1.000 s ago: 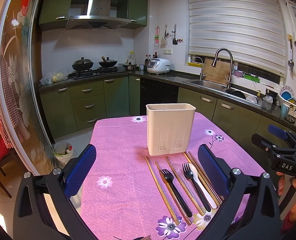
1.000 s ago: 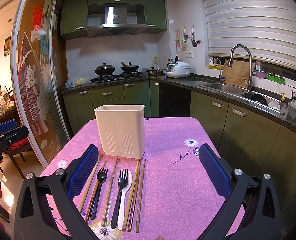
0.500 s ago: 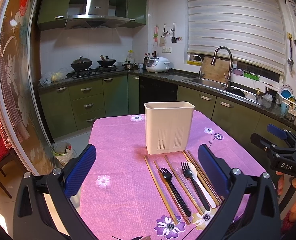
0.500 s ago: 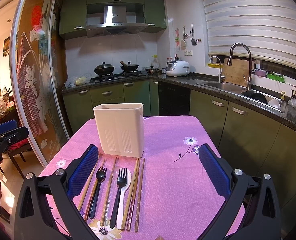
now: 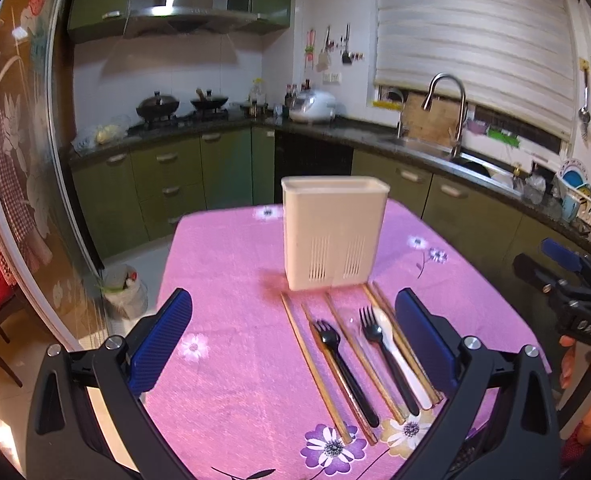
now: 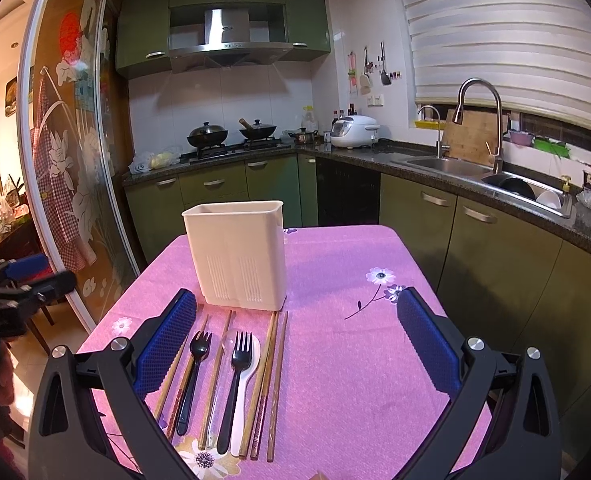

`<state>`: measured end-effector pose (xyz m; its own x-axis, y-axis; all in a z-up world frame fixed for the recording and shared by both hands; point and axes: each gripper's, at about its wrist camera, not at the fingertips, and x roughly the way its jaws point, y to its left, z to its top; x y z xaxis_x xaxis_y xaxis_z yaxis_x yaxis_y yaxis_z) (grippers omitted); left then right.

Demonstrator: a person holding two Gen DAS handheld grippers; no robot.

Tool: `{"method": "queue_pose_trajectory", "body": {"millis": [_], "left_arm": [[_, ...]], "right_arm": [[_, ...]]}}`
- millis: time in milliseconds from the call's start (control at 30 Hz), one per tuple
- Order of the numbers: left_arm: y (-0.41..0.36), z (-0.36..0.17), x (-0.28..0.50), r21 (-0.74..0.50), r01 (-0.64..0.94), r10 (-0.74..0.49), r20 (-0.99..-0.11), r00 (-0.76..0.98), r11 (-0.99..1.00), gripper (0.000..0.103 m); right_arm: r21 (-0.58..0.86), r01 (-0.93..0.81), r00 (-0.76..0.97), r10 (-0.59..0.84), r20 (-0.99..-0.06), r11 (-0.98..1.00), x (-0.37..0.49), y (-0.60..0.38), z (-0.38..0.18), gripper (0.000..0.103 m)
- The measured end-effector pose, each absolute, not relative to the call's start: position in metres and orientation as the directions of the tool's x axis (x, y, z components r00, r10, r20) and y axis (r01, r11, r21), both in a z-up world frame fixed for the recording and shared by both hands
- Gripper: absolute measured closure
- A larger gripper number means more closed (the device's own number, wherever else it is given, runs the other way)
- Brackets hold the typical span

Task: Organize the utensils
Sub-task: 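Lower the left tool onto a black fork and close on it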

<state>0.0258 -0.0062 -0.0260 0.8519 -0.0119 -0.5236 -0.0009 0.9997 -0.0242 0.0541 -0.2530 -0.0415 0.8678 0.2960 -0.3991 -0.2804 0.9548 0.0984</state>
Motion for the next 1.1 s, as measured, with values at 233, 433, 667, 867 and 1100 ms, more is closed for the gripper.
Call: {"method": "queue_pose_trajectory", "body": {"millis": [233, 433, 667, 867, 1100], "left_arm": [[-0.018, -0.062, 0.061, -0.020, -0.019, 0.001, -0.650, 0.760, 1.000, 0.006], [-0.027, -0.095, 0.087, 0.009, -0.051, 0.043, -0.704, 0.709, 0.999, 0.007], [-0.048, -0.132, 0.119, 0.024, -0.032, 0.039, -0.761, 0.648, 0.999, 0.030], [-0.062, -0.155, 0.145, 0.014, -0.027, 0.028, -0.794, 0.608, 1.000, 0.053], [-0.069, -0.168, 0.160, 0.007, -0.024, 0.019, -0.814, 0.581, 1.000, 0.056]], "right_arm": [[0.145, -0.283, 0.826, 0.318, -0.466, 0.948, 0.069, -0.257, -0.051, 0.004], [0.169, -0.274, 0.810, 0.322, -0.490, 0.947, 0.080, -0.266, -0.061, 0.004], [0.187, -0.250, 0.798, 0.311, -0.515, 0.950, 0.095, -0.279, -0.073, 0.004], [0.211, -0.223, 0.781, 0.304, -0.545, 0.952, 0.112, -0.291, -0.087, 0.004], [0.227, -0.209, 0.764, 0.304, -0.570, 0.951, 0.126, -0.295, -0.102, 0.004]]}}
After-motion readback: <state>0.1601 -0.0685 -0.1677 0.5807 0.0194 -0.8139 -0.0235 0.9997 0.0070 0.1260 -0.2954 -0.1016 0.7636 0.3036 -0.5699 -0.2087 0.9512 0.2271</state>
